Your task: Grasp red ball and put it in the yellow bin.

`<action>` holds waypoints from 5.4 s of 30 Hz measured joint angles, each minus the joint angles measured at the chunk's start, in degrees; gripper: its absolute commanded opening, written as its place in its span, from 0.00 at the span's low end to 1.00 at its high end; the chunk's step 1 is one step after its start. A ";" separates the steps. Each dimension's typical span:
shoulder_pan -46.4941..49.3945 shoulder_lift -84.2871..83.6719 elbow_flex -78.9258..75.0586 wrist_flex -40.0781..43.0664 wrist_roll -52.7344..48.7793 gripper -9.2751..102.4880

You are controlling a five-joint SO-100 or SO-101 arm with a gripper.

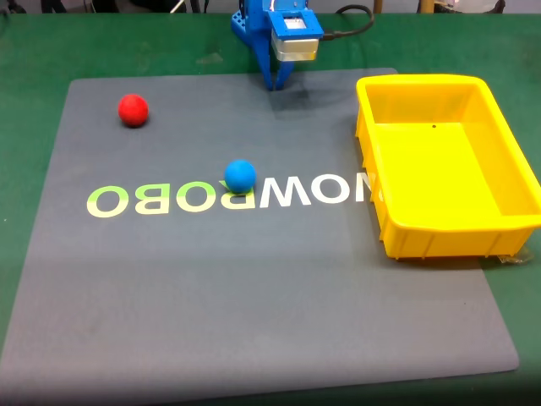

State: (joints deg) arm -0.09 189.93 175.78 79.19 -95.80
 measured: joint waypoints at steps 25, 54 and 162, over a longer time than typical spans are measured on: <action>13.80 -0.26 -7.91 -7.47 -4.39 0.35; 54.40 -50.98 -23.29 -44.56 -14.68 0.38; -15.38 -91.14 -72.95 -61.44 1.23 0.09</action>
State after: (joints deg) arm -15.47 98.79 102.83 17.75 -94.57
